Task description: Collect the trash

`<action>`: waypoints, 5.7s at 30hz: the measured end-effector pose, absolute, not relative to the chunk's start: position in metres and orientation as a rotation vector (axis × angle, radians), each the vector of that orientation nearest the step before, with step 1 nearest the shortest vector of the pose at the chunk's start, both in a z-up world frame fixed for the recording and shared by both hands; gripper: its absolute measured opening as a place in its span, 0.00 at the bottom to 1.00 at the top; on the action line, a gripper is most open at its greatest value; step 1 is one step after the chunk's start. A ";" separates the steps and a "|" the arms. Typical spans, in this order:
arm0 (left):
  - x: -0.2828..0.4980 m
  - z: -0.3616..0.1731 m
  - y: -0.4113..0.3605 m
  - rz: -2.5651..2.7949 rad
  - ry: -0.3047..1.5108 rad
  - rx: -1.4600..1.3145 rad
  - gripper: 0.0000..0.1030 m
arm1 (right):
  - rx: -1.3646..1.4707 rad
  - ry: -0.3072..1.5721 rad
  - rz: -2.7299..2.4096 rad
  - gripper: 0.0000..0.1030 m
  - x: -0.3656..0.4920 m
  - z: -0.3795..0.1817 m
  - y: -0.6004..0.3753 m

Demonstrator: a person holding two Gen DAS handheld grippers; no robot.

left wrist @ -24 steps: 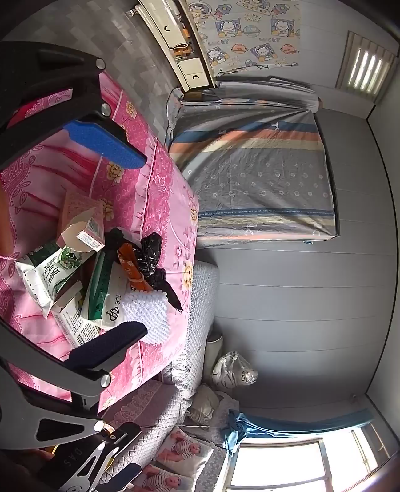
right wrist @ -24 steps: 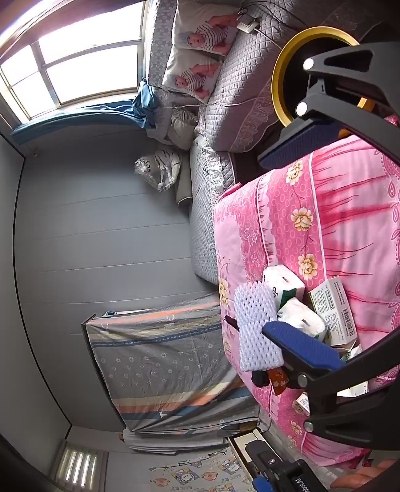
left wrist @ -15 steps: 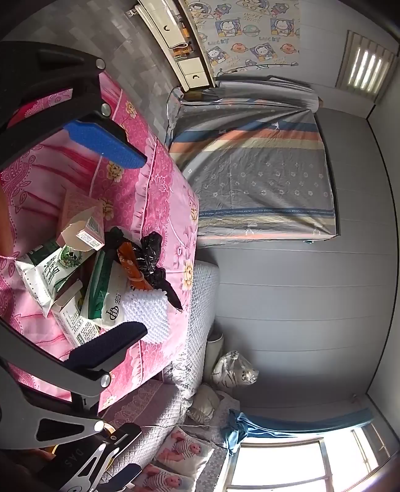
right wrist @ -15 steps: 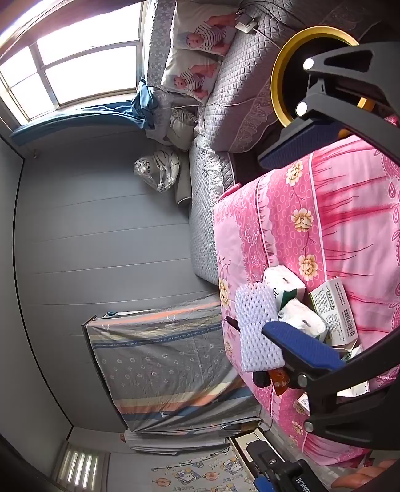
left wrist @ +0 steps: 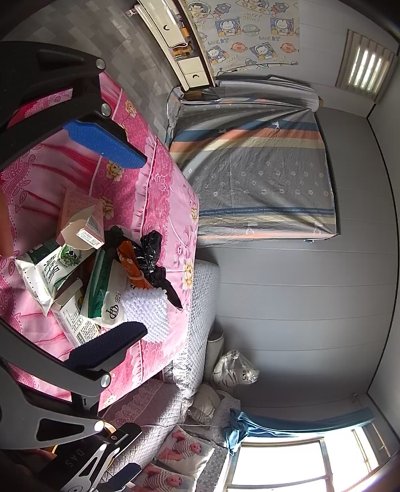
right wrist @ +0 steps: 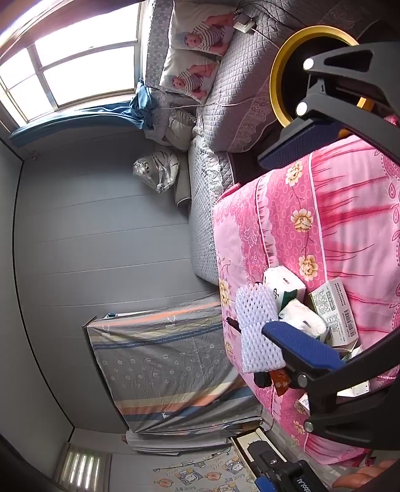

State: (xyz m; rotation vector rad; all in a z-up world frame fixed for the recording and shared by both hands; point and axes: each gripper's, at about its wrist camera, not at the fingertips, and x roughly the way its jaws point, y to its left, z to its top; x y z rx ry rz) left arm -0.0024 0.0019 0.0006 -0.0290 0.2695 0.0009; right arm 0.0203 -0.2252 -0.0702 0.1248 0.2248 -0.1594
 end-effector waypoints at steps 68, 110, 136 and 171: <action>0.005 -0.015 -0.006 -0.006 0.291 -0.026 0.93 | 0.140 0.237 -0.163 0.93 0.023 -0.080 -0.224; 0.048 -0.068 0.091 -0.063 0.400 0.001 0.93 | 0.135 0.737 0.331 0.53 0.205 -0.092 -0.146; 0.268 -0.026 -0.047 -0.400 0.777 0.168 0.93 | 0.353 0.550 0.420 0.15 0.106 -0.066 -0.277; 0.234 0.038 0.028 -0.448 0.582 -0.029 0.04 | 0.325 0.544 0.411 0.15 0.105 -0.058 -0.264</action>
